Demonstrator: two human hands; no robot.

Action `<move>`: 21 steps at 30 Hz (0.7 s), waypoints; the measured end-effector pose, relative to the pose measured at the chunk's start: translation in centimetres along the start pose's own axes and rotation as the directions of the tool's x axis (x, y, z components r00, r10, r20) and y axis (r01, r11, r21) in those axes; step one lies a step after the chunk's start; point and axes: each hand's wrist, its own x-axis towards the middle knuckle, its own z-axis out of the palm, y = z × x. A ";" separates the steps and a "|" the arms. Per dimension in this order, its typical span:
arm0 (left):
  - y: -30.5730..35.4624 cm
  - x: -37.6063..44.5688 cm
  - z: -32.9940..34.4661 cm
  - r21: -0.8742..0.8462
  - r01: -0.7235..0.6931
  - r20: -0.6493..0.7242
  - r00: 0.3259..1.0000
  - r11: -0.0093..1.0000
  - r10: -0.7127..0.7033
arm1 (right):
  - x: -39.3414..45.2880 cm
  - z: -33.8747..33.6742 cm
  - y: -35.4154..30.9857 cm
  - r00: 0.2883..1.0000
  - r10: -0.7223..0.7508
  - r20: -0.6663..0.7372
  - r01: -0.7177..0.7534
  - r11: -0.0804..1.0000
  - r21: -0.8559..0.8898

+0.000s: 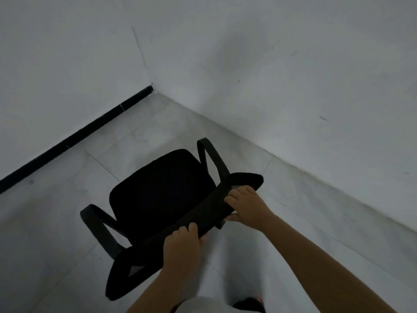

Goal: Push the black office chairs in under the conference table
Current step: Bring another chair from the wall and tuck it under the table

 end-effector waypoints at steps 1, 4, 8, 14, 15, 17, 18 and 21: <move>0.8 0.6 -0.4 0.022 0.018 0.009 1.000 1.000 -0.018 | 0.0 0.1 1.1 0.998 -0.056 -0.022 0.056 0.998 -0.010; 2.3 1.2 -1.1 -0.026 0.053 -0.017 0.998 0.998 -0.053 | 0.5 0.0 3.5 0.982 -0.171 -0.083 0.168 0.985 -0.037; 3.4 2.2 0.0 -0.028 0.159 -0.075 0.984 0.987 -0.161 | 1.4 1.1 6.6 0.951 -0.275 -0.138 0.270 0.961 -0.059; 7.2 6.8 0.9 -0.072 0.271 -0.181 0.943 0.960 -0.280 | 5.1 0.6 13.4 0.901 -0.406 -0.153 0.397 0.914 -0.087; 8.2 8.1 0.5 -0.086 0.287 -0.171 0.939 0.954 -0.298 | 6.1 0.4 14.7 0.895 -0.426 -0.136 0.417 0.905 -0.087; 9.8 10.7 0.3 -0.132 0.358 -0.121 0.920 0.924 -0.374 | 8.2 0.0 17.3 0.878 -0.462 -0.122 0.456 0.887 -0.072; 10.7 11.8 0.5 -0.137 0.423 -0.059 0.899 0.896 -0.434 | 9.1 -0.3 18.4 0.870 -0.480 -0.117 0.476 0.877 -0.060; 12.4 14.4 -0.1 -0.111 0.537 0.043 0.843 0.836 -0.536 | 11.7 -0.8 20.9 0.837 -0.537 -0.104 0.538 0.843 -0.018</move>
